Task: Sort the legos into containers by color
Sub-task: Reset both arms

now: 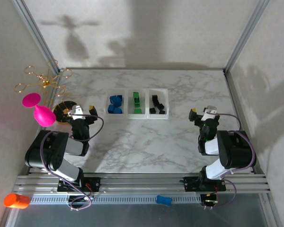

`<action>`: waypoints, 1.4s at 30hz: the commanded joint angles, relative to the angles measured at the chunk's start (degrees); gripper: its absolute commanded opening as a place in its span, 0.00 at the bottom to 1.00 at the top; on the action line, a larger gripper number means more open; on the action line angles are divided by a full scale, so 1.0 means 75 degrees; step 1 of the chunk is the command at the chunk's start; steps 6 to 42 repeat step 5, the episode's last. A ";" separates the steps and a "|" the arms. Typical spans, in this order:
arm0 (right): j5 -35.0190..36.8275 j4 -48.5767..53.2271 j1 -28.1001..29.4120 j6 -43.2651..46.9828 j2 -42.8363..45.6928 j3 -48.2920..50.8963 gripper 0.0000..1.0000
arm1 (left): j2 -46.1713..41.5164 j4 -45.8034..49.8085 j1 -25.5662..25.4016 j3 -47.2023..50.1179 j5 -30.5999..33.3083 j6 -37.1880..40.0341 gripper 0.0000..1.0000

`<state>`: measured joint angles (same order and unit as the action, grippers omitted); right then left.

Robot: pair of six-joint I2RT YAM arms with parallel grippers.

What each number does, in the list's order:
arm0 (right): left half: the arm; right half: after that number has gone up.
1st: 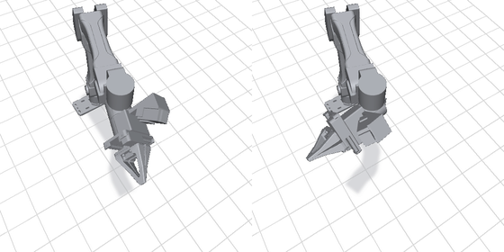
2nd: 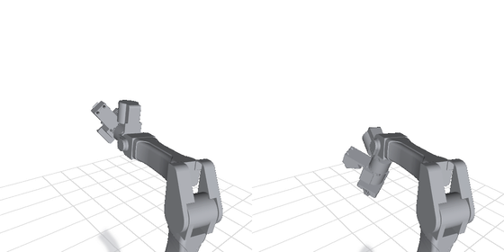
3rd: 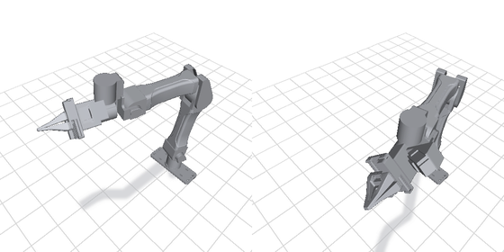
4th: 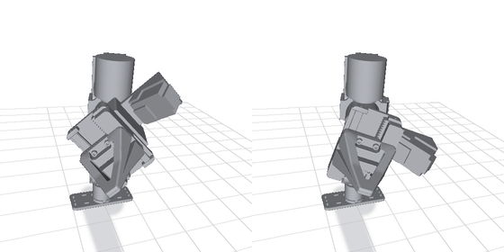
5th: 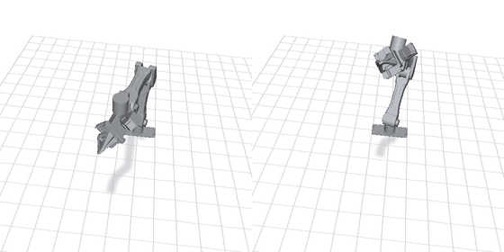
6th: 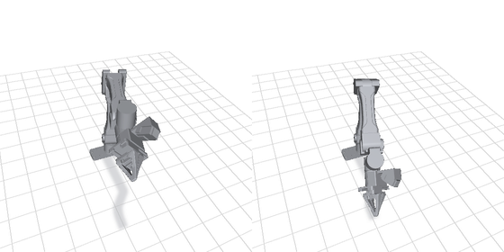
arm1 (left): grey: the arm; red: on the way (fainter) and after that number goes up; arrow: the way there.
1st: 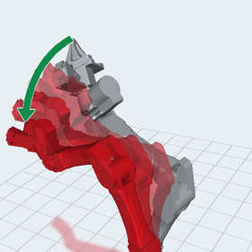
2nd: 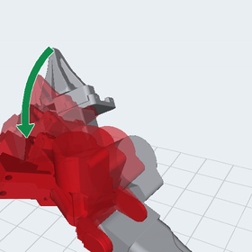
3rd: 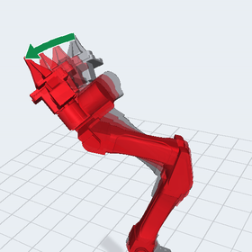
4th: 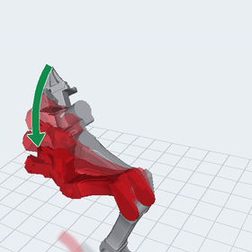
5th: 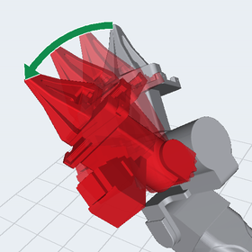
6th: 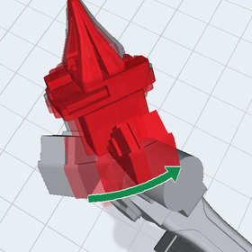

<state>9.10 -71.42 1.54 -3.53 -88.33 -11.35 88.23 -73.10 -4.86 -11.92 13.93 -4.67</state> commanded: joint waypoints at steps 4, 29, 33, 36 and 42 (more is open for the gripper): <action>-0.0100 -0.0327 0.0011 0.0186 -0.0011 -0.0140 0.99 | -0.0002 -0.0210 0.0039 -0.0094 -0.0162 0.0008 0.99; -0.0096 -0.0339 0.0008 0.0189 -0.0011 -0.0127 0.99 | 0.0002 -0.0214 0.0039 -0.0095 -0.0159 0.0010 0.99; -0.0096 -0.0339 0.0008 0.0189 -0.0011 -0.0127 0.99 | 0.0002 -0.0214 0.0039 -0.0095 -0.0159 0.0010 0.99; -0.0096 -0.0339 0.0008 0.0189 -0.0011 -0.0127 0.99 | 0.0002 -0.0214 0.0039 -0.0095 -0.0159 0.0010 0.99; -0.0096 -0.0339 0.0008 0.0189 -0.0011 -0.0127 0.99 | 0.0002 -0.0214 0.0039 -0.0095 -0.0159 0.0010 0.99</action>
